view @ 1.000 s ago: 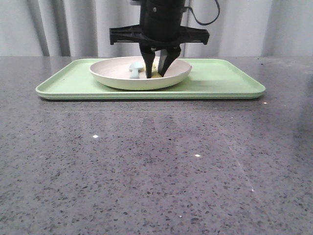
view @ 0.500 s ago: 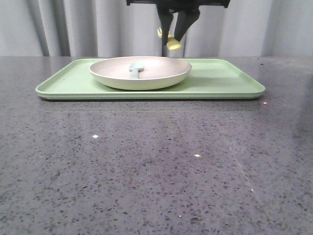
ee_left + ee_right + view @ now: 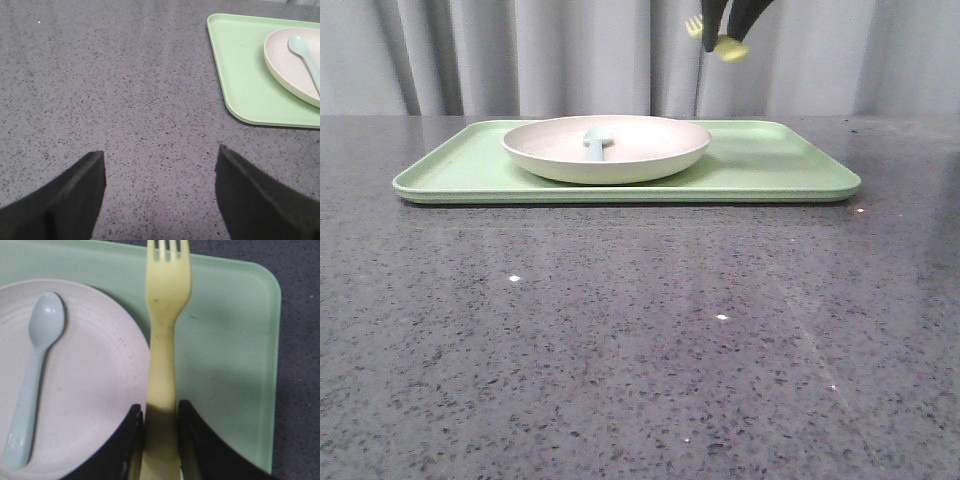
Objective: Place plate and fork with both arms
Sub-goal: 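Lift the fork and carry it beside the plate on the tray, then lower the fork onto the tray, open the right gripper, withdraw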
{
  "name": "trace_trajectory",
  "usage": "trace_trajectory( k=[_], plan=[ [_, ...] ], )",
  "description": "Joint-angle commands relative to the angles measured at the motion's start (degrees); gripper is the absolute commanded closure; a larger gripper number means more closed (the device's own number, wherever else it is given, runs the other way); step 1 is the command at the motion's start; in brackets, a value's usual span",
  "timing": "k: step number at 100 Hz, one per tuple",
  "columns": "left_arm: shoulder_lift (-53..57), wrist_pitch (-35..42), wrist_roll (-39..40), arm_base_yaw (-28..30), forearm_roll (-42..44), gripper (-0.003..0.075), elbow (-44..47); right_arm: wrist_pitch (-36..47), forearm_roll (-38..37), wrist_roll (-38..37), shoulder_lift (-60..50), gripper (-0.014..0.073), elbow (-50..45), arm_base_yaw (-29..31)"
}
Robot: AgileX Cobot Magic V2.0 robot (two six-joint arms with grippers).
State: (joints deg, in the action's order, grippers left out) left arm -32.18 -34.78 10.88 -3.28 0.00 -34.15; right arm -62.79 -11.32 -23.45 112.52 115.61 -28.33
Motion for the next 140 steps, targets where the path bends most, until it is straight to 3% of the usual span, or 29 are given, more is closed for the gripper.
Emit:
trace_trajectory(
  k=[1, 40, 75, 101, 140],
  plan=[
    [-0.03, 4.67, 0.41, 0.24, -0.39, 0.0258, -1.52, 1.28, -1.62, 1.85, -3.85, 0.0483, 1.46, 0.95],
    [-0.03, 4.67, 0.41, 0.24, -0.39, 0.0258, -1.52, 2.52, -1.33, 3.86, -5.29, 0.0483, -3.83, 3.04],
    [-0.03, 4.67, 0.41, 0.24, -0.39, 0.0258, -1.52, 13.7, 4.13, 3.91, -11.5, 0.0483, -20.69, 6.37],
    [-0.03, 4.67, 0.41, 0.24, -0.39, 0.0258, -1.52, 20.67, 9.11, 5.4, -11.75, 0.0483, -28.22, 6.36],
    [-0.03, 4.67, 0.41, 0.24, -0.39, 0.0258, -1.52, 22.64, 8.6, 5.4, -11.19, 0.0483, -30.5, 6.36]
  ],
)
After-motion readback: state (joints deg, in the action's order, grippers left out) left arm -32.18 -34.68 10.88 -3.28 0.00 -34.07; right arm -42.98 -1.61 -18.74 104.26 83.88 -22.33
